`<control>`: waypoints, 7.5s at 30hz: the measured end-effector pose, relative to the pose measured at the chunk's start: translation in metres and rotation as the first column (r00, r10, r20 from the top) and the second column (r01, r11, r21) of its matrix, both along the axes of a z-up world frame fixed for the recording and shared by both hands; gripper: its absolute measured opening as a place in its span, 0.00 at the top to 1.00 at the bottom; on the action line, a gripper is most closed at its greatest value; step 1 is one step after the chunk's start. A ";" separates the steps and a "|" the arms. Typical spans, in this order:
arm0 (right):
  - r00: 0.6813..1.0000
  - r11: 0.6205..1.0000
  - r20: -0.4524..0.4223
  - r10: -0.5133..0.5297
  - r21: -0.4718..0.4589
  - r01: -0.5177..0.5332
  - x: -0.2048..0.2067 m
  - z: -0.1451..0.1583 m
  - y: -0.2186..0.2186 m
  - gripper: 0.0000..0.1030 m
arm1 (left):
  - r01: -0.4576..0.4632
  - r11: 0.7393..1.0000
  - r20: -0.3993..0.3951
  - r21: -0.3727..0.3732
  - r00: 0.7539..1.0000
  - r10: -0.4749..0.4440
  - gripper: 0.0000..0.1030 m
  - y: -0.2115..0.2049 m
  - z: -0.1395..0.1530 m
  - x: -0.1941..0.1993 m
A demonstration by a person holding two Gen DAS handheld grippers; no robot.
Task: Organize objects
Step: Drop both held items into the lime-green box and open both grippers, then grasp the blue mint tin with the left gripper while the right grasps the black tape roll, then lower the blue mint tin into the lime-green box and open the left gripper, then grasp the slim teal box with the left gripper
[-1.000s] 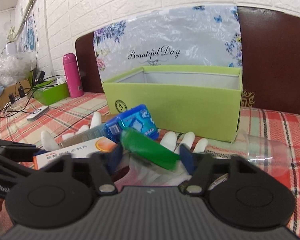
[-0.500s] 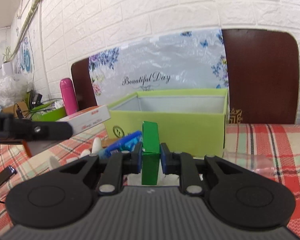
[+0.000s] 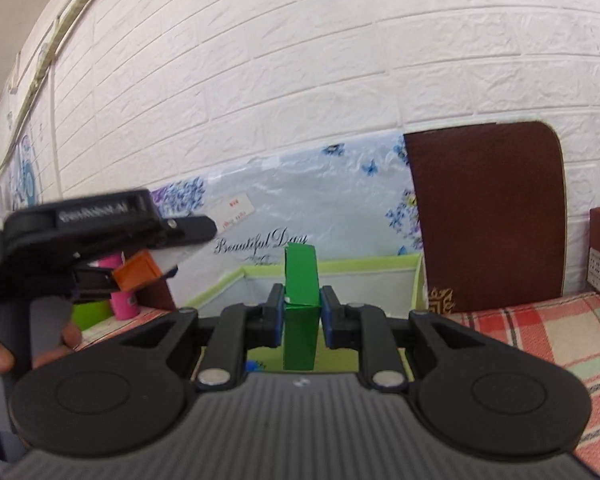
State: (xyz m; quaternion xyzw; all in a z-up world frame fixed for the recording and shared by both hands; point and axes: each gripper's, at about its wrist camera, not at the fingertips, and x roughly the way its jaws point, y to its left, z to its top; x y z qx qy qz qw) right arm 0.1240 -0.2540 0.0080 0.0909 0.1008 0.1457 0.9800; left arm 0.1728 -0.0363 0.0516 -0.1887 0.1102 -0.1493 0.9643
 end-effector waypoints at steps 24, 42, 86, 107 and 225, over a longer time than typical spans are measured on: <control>0.988 0.987 0.022 -0.152 -0.038 0.153 0.076 -0.035 0.001 0.11 | 0.032 0.999 0.034 -0.010 0.999 -0.031 0.01 0.004 -0.026 0.066; 0.990 0.989 0.070 -0.123 -0.075 0.128 0.007 0.003 0.009 0.00 | 0.018 0.998 0.060 -0.061 0.998 -0.015 0.01 0.017 0.003 -0.014; 0.921 0.991 -0.375 -0.109 -0.109 0.073 0.011 -0.090 -0.012 0.56 | 0.105 0.973 -0.184 0.206 0.981 -0.067 0.37 -0.012 -0.091 0.002; 0.943 0.989 -0.312 -0.117 -0.124 0.082 0.009 -0.086 -0.007 0.83 | 0.104 0.980 -0.177 0.172 0.981 -0.073 0.45 -0.019 -0.096 0.013; 0.913 0.915 -0.167 -0.372 -0.232 0.330 0.008 -0.081 -0.033 0.00 | 0.009 0.988 -0.219 0.157 0.975 0.025 0.13 0.019 -0.085 -0.007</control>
